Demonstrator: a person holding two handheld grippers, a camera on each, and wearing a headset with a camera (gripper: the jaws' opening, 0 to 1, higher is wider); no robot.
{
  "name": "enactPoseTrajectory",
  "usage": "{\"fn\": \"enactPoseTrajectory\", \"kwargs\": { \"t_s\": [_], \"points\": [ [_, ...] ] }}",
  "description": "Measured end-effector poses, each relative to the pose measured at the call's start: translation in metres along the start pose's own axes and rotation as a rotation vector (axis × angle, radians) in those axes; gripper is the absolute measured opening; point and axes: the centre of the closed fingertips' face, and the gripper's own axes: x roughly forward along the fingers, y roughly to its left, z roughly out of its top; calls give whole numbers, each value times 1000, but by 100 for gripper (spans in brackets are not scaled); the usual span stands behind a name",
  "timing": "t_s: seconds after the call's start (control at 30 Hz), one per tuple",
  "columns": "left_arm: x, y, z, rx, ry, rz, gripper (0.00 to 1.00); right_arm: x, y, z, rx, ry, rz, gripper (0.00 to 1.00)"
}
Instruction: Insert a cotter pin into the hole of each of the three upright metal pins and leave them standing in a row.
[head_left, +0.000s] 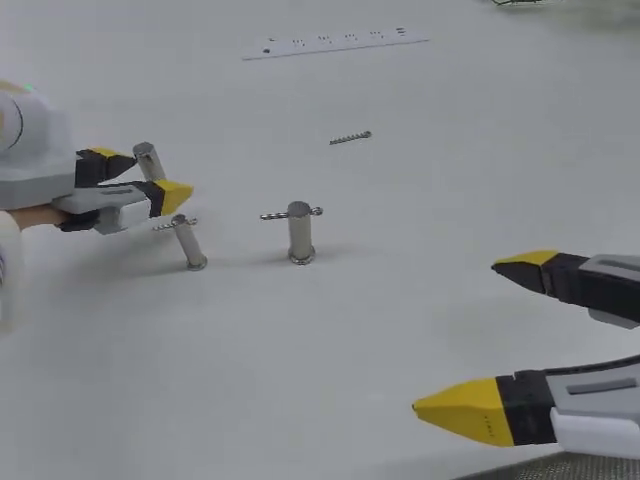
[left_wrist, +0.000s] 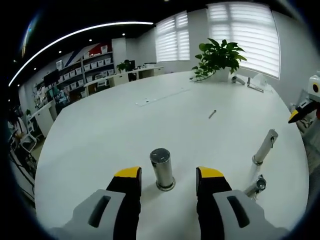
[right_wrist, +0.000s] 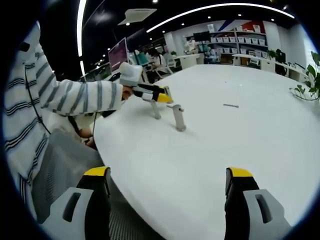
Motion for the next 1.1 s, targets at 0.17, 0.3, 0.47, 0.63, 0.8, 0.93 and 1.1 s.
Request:
{"fn": "enactPoseTrajectory", "kwargs": {
  "t_s": [0.17, 0.3, 0.47, 0.63, 0.8, 0.93, 1.1],
  "points": [
    [6, 3, -2, -7, 2, 2, 34, 0, -1, -2, 9, 7, -4, 96],
    [8, 6, -2, -3, 0, 12, 27, 1, -1, -2, 15, 6, -7, 96],
    [10, 10, -5, -8, 0, 29, 14, 1, -1, 0, 20, 2, -6, 95],
    [10, 10, -5, -9, -4, 41, 13, 1, 0, -2, 22, 13, 2, 92],
    [9, 12, -5, -34, -2, 48, 12, 0, 1, -3, 25, 13, 1, 91],
    [6, 10, -6, -32, 12, 55, 11, -1, 0, -2, 22, 11, -2, 91],
    [0, 9, -7, -23, 32, 65, 11, -3, -1, -1, 17, 7, -9, 92]
  ]
}}
